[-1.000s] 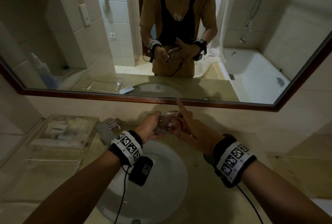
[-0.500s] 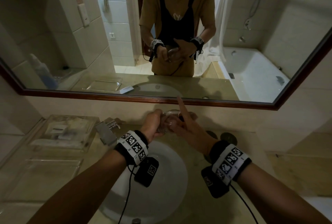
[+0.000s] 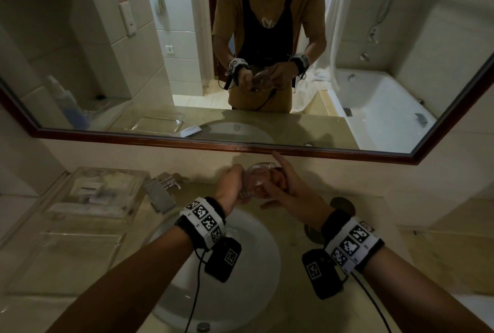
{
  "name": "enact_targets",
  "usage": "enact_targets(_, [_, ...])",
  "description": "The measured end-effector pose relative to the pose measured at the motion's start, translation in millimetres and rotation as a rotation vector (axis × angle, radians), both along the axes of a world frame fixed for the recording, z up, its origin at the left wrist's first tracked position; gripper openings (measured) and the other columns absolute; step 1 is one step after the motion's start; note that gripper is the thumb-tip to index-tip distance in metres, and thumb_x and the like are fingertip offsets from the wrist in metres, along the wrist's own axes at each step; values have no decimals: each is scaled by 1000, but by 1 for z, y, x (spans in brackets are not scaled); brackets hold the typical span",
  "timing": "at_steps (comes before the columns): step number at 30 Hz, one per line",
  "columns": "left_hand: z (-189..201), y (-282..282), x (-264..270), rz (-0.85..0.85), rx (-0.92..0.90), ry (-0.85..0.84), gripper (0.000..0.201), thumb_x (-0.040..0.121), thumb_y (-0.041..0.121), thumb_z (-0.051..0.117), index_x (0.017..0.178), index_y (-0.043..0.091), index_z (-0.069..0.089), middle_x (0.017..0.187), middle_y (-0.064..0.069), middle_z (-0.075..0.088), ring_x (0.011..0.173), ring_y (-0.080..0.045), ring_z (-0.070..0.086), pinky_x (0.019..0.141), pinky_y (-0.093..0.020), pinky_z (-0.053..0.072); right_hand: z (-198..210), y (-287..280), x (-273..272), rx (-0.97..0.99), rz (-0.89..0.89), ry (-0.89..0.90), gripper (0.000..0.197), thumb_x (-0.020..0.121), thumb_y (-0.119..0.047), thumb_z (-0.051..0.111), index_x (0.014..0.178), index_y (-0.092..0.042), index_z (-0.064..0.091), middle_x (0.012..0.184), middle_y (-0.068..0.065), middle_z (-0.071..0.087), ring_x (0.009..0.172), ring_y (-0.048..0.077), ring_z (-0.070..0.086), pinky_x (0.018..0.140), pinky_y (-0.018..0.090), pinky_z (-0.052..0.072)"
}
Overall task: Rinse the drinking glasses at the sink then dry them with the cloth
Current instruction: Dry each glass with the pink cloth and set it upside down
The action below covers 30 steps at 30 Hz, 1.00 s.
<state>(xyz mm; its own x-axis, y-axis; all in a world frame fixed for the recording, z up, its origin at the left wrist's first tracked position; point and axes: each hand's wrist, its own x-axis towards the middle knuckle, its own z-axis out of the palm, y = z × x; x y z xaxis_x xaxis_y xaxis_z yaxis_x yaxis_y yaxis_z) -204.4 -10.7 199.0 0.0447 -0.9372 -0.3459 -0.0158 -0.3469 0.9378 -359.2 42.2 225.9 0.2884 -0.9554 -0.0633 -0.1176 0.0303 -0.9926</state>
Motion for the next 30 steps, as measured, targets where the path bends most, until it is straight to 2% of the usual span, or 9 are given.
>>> enact_targets(3, [6, 4, 0, -4, 34, 101, 34, 96, 25, 32, 70, 13, 50, 60, -8, 53, 54, -23, 50, 49, -22, 39, -8, 1, -2, -170, 60, 194, 85, 91, -40, 59, 145, -49, -6, 134, 7, 45, 109, 22, 62, 86, 43, 57])
enact_targets(7, [12, 1, -2, 27, 1, 65, 36, 96, 23, 31, 68, 11, 51, 61, -11, 53, 57, -25, 53, 52, -26, 43, -9, -1, -4, -339, 150, 523, 81, 99, -38, 48, 148, -45, -15, 123, 11, 52, 100, 27, 61, 94, 47, 49])
enact_targets(11, [5, -2, -3, 48, -97, -93, 35, 94, 27, 33, 75, 8, 55, 78, -22, 57, 71, -32, 58, 56, -35, 50, -7, 0, 4, -211, 22, 254, 80, 94, -17, 63, 150, -39, 10, 111, 2, 51, 103, 28, 61, 93, 47, 53])
enact_targets(14, [-3, 1, -5, 2, -312, -300, 41, 83, 41, 29, 65, 11, 50, 76, -23, 60, 74, -38, 59, 67, -52, 52, -10, -2, 7, -193, -69, 117, 81, 83, -6, 75, 146, -31, 29, 112, -3, 62, 101, 15, 67, 92, 37, 55])
enact_targets(17, [0, 8, -2, -9, -497, -396, 47, 90, 36, 25, 71, 4, 53, 70, -14, 60, 66, -25, 56, 64, -39, 50, -10, -3, 5, -139, -137, 35, 81, 74, 0, 80, 140, -24, 40, 113, -3, 65, 101, 7, 67, 87, 23, 54])
enact_targets(21, [7, 14, 0, -55, -648, -433, 43, 98, 28, 24, 75, 8, 54, 69, -8, 59, 61, -10, 52, 57, -24, 43, -11, -2, -2, 31, -210, -96, 77, 71, -8, 84, 135, -27, 45, 122, 2, 61, 106, 14, 66, 90, 32, 57])
enact_targets(23, [5, 11, 2, -44, -595, -379, 41, 102, 22, 27, 73, 9, 53, 69, -8, 58, 60, -12, 51, 56, -24, 42, -12, 0, -3, 75, -257, -153, 76, 73, -14, 83, 136, -24, 41, 124, 3, 59, 108, 18, 65, 90, 35, 57])
enact_targets(27, [0, 4, 2, -21, -429, -196, 40, 101, 22, 29, 66, 13, 49, 67, -7, 55, 61, -18, 52, 57, -26, 43, -13, 4, -4, -44, -313, -105, 61, 76, -8, 80, 122, -16, 41, 115, 5, 62, 95, 11, 68, 81, 25, 57])
enact_targets(30, [2, 3, 3, -21, -399, -189, 40, 101, 16, 28, 64, 12, 43, 64, -7, 52, 58, -16, 49, 53, -23, 41, -12, 4, -7, -113, -249, -104, 48, 80, -4, 76, 111, -20, 43, 110, 8, 65, 95, 18, 70, 81, 33, 58])
